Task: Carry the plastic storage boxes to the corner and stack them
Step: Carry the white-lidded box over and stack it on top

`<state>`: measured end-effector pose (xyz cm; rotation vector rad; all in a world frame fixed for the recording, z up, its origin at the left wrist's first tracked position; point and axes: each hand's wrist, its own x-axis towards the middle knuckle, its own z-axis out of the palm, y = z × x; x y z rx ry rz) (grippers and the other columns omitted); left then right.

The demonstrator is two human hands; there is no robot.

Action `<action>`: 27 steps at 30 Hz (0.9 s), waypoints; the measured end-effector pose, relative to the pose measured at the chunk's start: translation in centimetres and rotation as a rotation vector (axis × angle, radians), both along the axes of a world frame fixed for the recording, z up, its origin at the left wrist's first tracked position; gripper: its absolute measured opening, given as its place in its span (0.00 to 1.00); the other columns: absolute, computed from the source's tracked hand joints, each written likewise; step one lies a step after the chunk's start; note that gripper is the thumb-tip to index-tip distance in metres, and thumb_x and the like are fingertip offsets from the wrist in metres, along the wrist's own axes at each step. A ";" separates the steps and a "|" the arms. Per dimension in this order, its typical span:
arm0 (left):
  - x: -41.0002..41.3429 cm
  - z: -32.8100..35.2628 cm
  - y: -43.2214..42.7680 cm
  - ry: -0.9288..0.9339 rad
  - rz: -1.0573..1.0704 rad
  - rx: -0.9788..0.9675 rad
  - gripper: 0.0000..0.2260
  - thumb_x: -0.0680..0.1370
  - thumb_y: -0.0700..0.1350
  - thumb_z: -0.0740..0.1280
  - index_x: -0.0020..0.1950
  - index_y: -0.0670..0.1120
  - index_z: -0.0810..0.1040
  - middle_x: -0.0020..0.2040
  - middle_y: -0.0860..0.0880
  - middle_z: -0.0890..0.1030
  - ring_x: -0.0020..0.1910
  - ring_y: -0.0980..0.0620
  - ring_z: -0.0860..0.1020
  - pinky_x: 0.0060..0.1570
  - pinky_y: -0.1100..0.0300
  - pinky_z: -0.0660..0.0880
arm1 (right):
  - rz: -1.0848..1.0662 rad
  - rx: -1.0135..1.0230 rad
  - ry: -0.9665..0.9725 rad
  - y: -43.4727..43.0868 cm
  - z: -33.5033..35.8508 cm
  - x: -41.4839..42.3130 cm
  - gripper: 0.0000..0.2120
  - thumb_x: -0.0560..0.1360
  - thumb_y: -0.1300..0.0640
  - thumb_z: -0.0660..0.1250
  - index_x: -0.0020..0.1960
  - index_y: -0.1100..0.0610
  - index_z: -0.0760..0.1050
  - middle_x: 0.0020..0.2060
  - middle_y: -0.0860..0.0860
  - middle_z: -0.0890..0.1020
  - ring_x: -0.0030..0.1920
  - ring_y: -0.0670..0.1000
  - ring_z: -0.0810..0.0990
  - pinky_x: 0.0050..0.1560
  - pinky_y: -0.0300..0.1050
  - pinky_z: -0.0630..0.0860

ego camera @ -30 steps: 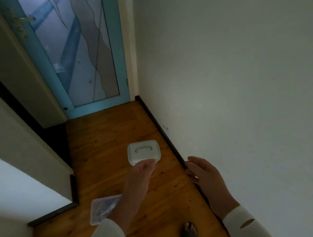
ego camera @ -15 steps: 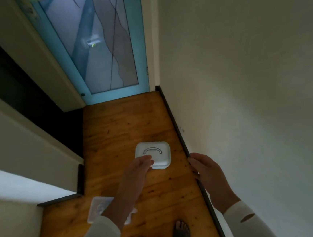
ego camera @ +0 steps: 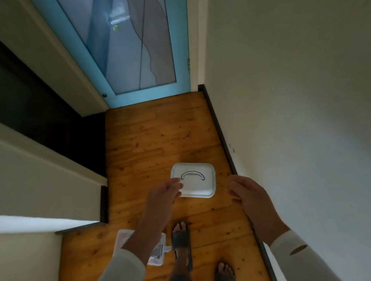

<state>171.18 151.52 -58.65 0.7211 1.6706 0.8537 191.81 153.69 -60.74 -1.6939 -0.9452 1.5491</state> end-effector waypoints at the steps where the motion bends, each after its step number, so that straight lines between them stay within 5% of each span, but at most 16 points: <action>1: -0.5 -0.3 1.0 -0.011 -0.011 -0.004 0.06 0.80 0.45 0.65 0.47 0.55 0.78 0.47 0.54 0.81 0.48 0.55 0.78 0.51 0.60 0.75 | -0.006 -0.006 -0.004 0.8 -0.2 -0.5 0.08 0.79 0.55 0.64 0.58 0.49 0.77 0.50 0.49 0.82 0.52 0.51 0.80 0.52 0.45 0.79; 10: -4.8 -6.4 10.0 0.016 -0.039 -0.111 0.07 0.81 0.44 0.62 0.51 0.53 0.79 0.49 0.54 0.81 0.49 0.57 0.78 0.56 0.55 0.73 | -0.079 -0.116 0.008 8.3 -5.4 -5.5 0.06 0.79 0.55 0.64 0.53 0.46 0.75 0.51 0.47 0.81 0.51 0.48 0.80 0.45 0.39 0.76; 18: -4.3 -15.5 15.4 -0.029 -0.070 -0.181 0.07 0.81 0.45 0.62 0.54 0.54 0.79 0.52 0.54 0.82 0.50 0.58 0.80 0.47 0.62 0.73 | -0.066 -0.210 -0.023 13.3 -13.9 -6.0 0.09 0.80 0.54 0.63 0.59 0.47 0.74 0.52 0.46 0.80 0.52 0.46 0.80 0.46 0.39 0.75; 23: -4.0 -23.3 17.3 -0.010 -0.071 -0.229 0.08 0.81 0.45 0.62 0.51 0.56 0.78 0.51 0.55 0.82 0.50 0.59 0.80 0.50 0.62 0.74 | -0.050 -0.223 -0.056 15.7 -21.5 -5.7 0.10 0.79 0.55 0.63 0.60 0.49 0.75 0.52 0.47 0.81 0.52 0.46 0.80 0.46 0.39 0.75; 27: -4.2 -29.8 17.9 -0.009 -0.096 -0.273 0.08 0.81 0.45 0.62 0.49 0.57 0.78 0.54 0.53 0.82 0.49 0.60 0.80 0.40 0.69 0.73 | -0.010 -0.262 -0.055 16.9 -28.3 -6.4 0.08 0.79 0.55 0.64 0.57 0.47 0.75 0.52 0.48 0.80 0.52 0.47 0.80 0.50 0.41 0.76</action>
